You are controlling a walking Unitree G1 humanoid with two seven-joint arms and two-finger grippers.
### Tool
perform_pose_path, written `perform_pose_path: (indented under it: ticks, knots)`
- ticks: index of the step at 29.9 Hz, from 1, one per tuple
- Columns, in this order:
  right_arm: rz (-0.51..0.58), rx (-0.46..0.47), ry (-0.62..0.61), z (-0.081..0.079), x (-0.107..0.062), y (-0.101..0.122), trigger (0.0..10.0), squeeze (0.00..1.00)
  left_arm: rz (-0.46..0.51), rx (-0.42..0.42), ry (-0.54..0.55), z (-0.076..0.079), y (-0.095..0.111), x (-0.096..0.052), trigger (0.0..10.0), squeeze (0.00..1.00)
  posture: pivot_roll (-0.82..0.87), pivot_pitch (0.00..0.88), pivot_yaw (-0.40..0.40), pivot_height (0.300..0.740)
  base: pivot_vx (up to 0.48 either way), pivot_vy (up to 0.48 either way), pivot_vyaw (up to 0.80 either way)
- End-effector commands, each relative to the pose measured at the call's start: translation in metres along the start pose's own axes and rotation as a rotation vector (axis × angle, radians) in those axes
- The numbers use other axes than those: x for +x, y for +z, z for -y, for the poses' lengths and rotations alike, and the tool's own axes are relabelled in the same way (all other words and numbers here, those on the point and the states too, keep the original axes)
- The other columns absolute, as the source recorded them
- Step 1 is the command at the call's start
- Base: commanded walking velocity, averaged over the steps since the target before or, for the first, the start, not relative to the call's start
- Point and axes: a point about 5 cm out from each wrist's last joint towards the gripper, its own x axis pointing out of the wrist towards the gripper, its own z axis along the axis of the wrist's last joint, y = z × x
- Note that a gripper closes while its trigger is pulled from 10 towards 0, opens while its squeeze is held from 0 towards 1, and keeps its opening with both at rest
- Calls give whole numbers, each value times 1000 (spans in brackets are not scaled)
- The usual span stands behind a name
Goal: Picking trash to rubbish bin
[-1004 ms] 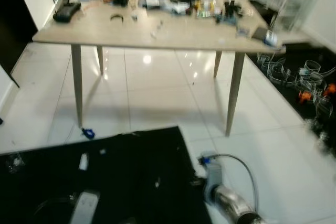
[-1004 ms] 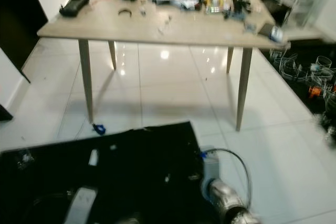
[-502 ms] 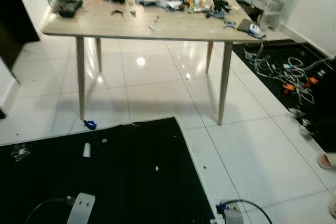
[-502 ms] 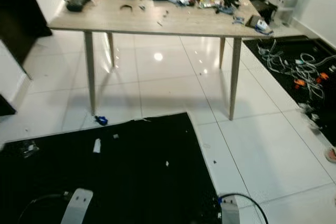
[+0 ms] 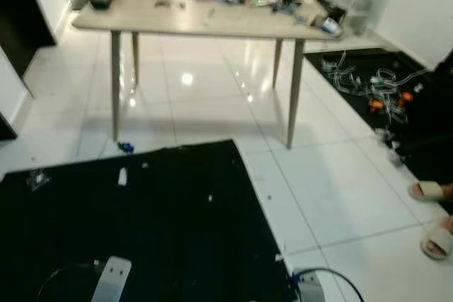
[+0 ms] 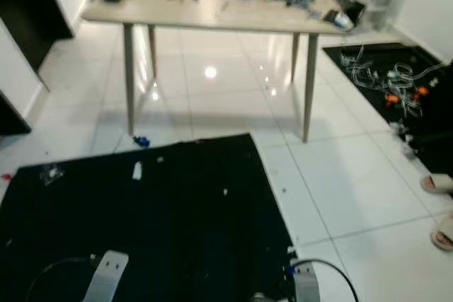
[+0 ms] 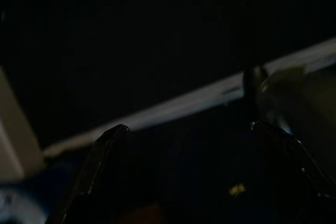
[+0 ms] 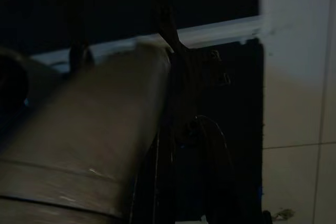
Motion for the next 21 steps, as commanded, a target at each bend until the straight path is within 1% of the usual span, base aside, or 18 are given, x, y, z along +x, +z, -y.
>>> perform_pose_path:
  ticks: [1, 5, 7, 8, 12, 13, 14, 15, 17, 18, 19, 21]
  knots:
    - [-22, -22, -21, 5, -1, -3, 10000, 0, -18, 6, -6, 1, -5, -1, 10000, 0, 93, 14, 9, 740, -390, 0, -756]
    - [-19, 14, -25, 5, -1, -3, 10000, 0, -21, 3, -9, 2, -6, -1, 10000, 0, 91, 19, 10, 740, -390, 0, -756]
    - [-6, 55, -7, 4, -1, -1, 10000, 0, -22, 2, -11, 3, -7, -1, 10000, 0, 91, 19, 10, 740, -382, 0, -756]
    - [-6, 55, -7, 4, -1, -1, 10000, 0, -22, 2, -11, 3, -7, -1, 10000, 0, 91, 19, 10, 740, -382, 0, -756]
    - [91, 199, 104, 0, 0, 19, 10000, 0, -20, -6, -17, 4, -8, -1, 10000, 0, 93, 28, 11, 740, -345, 0, -764]
    - [138, 238, 167, -3, 0, 31, 10000, 0, -19, -8, -18, 4, -8, -1, 10000, 0, 92, 35, 15, 740, 0, 0, -769]
    - [138, 238, 167, -3, 0, 31, 10000, 0, -19, -8, -18, 4, -8, -1, 10000, 0, 92, 35, 15, 740, 0, 0, -769]
    - [193, 280, 248, -7, -1, 45, 10000, 0, -18, -8, -19, 4, -8, -1, 10000, 0, 92, 35, 15, 740, 0, 0, -769]
    - [319, 329, 429, -14, -6, 80, 10000, 0, -20, -4, -22, 5, -9, -1, 10000, 0, 92, 35, 15, 740, 0, 0, -766]
    - [319, 329, 429, -14, -6, 80, 10000, 0, -20, -4, -22, 5, -9, -1, 10000, 0, 92, 35, 15, 740, 0, 0, -769]
    - [453, 347, 626, -20, -17, 119, 10000, 0, -22, -1, -24, 5, -9, -1, 10000, 0, 92, 35, 15, 740, 0, 0, -769]
    - [534, 348, 737, -23, -26, 141, 10000, 0, -22, 0, -25, 5, -9, -1, 10000, 0, 92, 35, 15, 740, 0, 0, -769]
